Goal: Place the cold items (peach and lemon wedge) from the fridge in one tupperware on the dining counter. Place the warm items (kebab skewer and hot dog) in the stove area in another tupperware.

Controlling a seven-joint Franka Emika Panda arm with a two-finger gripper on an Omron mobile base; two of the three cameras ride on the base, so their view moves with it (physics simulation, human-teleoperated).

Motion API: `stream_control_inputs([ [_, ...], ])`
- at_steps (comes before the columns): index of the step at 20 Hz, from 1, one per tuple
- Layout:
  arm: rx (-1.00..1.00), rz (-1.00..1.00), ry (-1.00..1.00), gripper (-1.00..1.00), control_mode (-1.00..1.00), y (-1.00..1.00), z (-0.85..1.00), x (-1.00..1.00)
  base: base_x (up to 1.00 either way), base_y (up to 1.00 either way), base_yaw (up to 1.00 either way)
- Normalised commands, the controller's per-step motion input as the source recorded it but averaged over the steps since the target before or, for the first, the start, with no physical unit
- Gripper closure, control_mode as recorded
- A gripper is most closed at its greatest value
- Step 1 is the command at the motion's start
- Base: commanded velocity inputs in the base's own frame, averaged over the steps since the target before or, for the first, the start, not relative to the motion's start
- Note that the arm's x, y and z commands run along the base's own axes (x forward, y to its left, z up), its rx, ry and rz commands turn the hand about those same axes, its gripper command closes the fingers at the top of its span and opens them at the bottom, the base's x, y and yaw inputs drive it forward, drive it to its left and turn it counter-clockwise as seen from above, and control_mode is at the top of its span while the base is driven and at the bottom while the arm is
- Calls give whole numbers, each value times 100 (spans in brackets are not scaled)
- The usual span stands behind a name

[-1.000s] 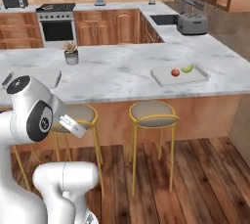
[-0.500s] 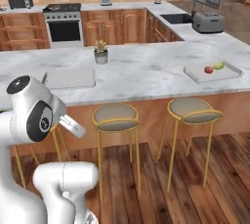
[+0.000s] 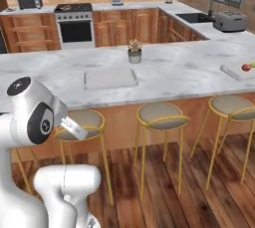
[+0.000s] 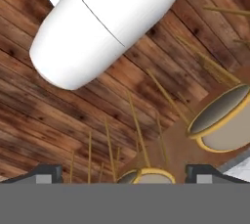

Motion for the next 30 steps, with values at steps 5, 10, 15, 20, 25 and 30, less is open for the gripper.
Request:
stream_control_inputs([
  [5,0,0,0,-100,100,0,0,0,-13,100,-5],
  [10,0,0,0,-100,100,0,0,0,-14,100,-6],
  [15,0,0,0,-100,100,0,0,0,-11,100,-7],
  [20,0,0,0,-100,100,0,0,0,-12,100,-7],
  [25,0,0,0,-100,100,0,0,0,-11,100,-7],
  [30,0,0,0,-100,100,0,0,0,-3,100,-10],
])
